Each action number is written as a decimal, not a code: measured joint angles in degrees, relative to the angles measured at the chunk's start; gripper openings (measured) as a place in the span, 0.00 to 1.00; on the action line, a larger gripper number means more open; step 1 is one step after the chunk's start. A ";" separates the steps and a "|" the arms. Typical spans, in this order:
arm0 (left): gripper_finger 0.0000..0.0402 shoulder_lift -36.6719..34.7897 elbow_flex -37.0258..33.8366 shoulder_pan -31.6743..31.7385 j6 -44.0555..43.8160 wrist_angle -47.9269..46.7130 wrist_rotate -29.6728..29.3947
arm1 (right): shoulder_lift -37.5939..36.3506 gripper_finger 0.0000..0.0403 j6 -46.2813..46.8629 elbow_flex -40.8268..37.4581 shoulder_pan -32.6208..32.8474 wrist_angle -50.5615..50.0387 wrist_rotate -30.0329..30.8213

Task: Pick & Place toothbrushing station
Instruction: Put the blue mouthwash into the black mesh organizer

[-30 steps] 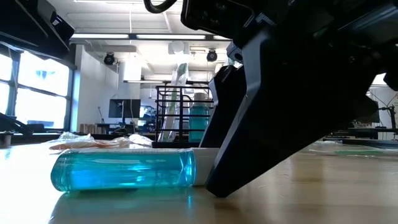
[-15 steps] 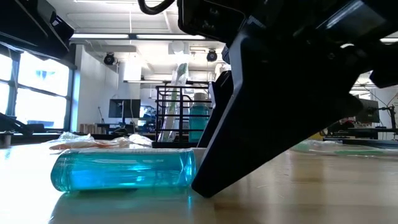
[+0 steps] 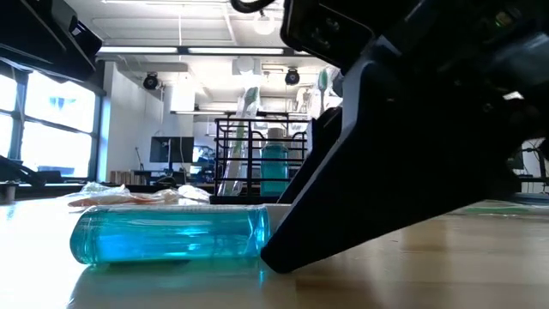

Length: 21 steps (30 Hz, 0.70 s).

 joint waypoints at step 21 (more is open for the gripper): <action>0.26 0.00 0.00 0.00 -0.02 0.07 -0.02 | 0.32 0.64 0.47 -14.43 2.57 29.01 5.19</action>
